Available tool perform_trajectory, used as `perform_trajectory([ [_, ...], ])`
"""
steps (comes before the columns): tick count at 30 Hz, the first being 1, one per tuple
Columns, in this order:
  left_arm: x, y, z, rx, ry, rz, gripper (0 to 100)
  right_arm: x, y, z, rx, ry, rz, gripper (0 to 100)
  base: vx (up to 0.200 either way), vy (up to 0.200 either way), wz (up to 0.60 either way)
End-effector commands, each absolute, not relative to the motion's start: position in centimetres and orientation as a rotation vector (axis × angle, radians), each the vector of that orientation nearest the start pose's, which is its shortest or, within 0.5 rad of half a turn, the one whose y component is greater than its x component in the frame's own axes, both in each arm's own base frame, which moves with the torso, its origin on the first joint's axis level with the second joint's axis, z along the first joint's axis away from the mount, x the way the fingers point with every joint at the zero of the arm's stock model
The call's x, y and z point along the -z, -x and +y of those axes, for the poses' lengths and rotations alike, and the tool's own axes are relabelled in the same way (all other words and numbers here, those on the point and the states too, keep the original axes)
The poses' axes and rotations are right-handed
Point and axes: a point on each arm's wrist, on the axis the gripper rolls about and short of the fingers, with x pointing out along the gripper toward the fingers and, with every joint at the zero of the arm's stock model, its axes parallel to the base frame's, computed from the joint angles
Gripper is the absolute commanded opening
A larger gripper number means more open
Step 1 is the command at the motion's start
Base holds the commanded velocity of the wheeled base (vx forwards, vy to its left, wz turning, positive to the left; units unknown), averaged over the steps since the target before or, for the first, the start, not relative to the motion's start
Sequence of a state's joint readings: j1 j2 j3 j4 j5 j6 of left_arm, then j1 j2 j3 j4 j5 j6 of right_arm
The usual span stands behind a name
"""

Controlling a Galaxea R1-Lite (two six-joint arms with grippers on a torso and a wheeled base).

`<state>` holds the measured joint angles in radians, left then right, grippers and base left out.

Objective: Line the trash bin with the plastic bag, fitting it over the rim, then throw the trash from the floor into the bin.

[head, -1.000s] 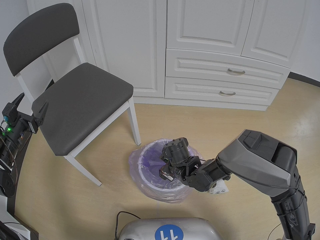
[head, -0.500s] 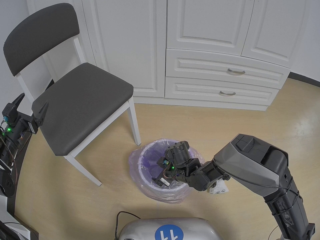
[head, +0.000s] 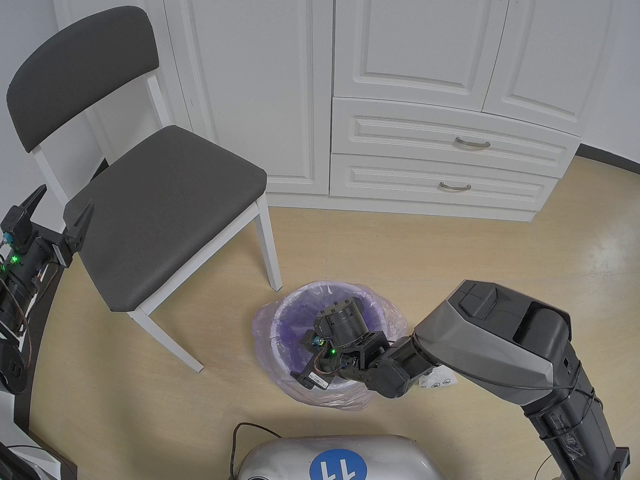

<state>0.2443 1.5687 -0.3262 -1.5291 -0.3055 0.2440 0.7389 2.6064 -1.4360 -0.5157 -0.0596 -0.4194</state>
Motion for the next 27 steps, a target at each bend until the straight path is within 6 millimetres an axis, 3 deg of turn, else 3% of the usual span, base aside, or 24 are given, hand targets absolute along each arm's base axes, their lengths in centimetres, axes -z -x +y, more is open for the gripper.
perform_trajectory([
  [1, -18.9, -21.9, 4.8, 0.025, -0.321, -0.287, 100, 4.1, -34.8, 32.4, -0.795, 0.656, 0.473, 100, 0.0, 0.0, 0.0],
  [12, -18.8, -21.9, 4.8, 0.025, -0.32, -0.285, 100, 3.0, -34.9, 32.3, -0.788, 0.647, 0.454, 100, 0.0, 0.0, 0.0],
  [27, -18.7, -21.8, 4.8, 0.026, -0.32, -0.281, 100, 5.5, -35.8, 32.1, -0.764, 0.672, 0.504, 100, 0.0, 0.0, 0.0],
])
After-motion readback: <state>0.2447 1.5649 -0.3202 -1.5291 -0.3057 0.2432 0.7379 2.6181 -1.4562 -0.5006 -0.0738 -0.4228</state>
